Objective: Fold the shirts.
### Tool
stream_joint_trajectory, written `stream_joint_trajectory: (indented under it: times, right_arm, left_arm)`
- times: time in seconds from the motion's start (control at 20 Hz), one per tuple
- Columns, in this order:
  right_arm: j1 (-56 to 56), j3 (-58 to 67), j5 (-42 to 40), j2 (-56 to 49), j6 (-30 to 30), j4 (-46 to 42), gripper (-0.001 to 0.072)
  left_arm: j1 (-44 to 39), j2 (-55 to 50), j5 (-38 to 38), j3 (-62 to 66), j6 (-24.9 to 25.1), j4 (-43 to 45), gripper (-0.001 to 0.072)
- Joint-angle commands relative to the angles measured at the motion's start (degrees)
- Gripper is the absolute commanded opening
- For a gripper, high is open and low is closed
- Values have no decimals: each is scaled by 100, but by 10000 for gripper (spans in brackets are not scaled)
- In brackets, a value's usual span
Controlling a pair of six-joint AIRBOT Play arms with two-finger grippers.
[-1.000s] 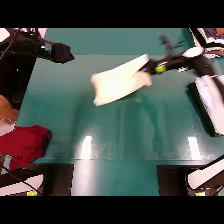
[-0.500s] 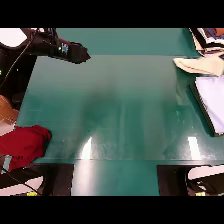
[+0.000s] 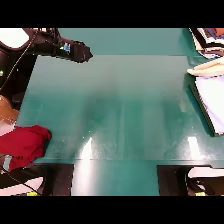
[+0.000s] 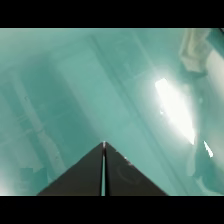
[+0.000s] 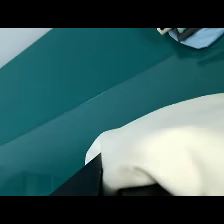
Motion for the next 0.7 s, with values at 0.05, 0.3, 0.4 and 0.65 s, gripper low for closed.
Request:
stream_joint_trajectory:
  times: [0.05,0.3,0.4,0.65]
  right_arm:
    - [-33,-11,442,704,28,-442,18]
    - [-35,-20,1333,1064,656,-2433,18]
    - [-52,-210,1611,1152,761,-2914,18]
    - [-505,-1814,1633,1814,776,-3418,20]
  left_arm:
    - [-4,-2,-63,0,2,-4,27]
    - [-4,-2,-184,-2,9,-2,27]
    - [-2,-2,-247,0,13,2,27]
    - [-2,-2,-323,-2,59,17,27]
